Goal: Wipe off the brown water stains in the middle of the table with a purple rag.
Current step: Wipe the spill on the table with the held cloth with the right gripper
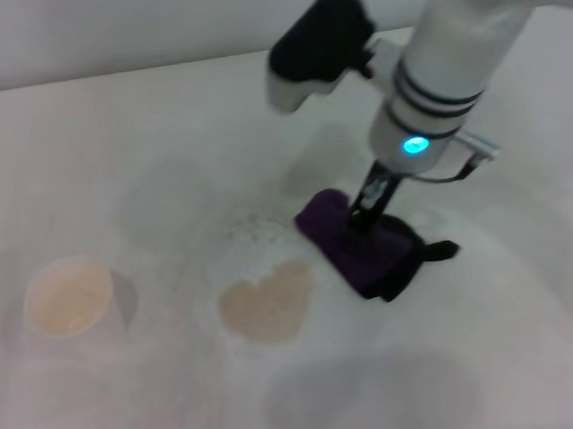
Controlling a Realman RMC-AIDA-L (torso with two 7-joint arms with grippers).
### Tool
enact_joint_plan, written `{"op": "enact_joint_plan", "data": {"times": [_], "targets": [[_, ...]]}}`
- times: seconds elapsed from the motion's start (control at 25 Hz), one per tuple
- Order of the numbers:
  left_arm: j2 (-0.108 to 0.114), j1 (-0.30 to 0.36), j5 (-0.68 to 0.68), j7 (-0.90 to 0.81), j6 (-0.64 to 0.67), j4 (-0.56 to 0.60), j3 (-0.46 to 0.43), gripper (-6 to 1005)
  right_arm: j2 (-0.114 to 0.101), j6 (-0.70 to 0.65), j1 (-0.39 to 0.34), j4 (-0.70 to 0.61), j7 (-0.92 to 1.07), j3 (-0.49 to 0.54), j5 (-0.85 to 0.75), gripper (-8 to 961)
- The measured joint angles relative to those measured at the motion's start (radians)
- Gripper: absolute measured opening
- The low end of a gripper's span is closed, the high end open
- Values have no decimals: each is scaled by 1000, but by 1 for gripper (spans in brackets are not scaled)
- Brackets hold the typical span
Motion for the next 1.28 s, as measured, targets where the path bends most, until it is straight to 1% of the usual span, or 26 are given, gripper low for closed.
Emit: {"op": "enact_joint_plan", "data": {"times": [0.16,0.2,0.24,0.36,0.6,0.8,1.0,1.12,1.28], "targets": [[-4,-4,11,17,-7,-10,1,893,0,39,33,0,-1,-131,79,105],[-6,-4,12,23,-7,-19,2,893,0,46,43,-4,-1,-189,107,105],[-6,-4,12,25,-6,-28,2,893,0,46,43,-4,-1,-189,107,105],[-7,-5,14,26,-4,-60,2,893,0,49,51,-33,-1,-272,150,105],[-8,-6,14,26,-8,-117,3,892,0,37,54,-145,-1,-414,222,104],[-10,-13,19,26,-8,-154,6,893,0,61,63,-196,-17,-503,294,98],[-13,-14,36,26,-8,-167,13,892,0,109,74,-210,-35,-571,347,97],[-14,-11,41,26,-2,-171,31,892,0,137,80,-182,-35,-571,339,97],[-15,-10,42,26,0,-177,42,892,0,154,102,-135,-39,-531,304,98]]}}
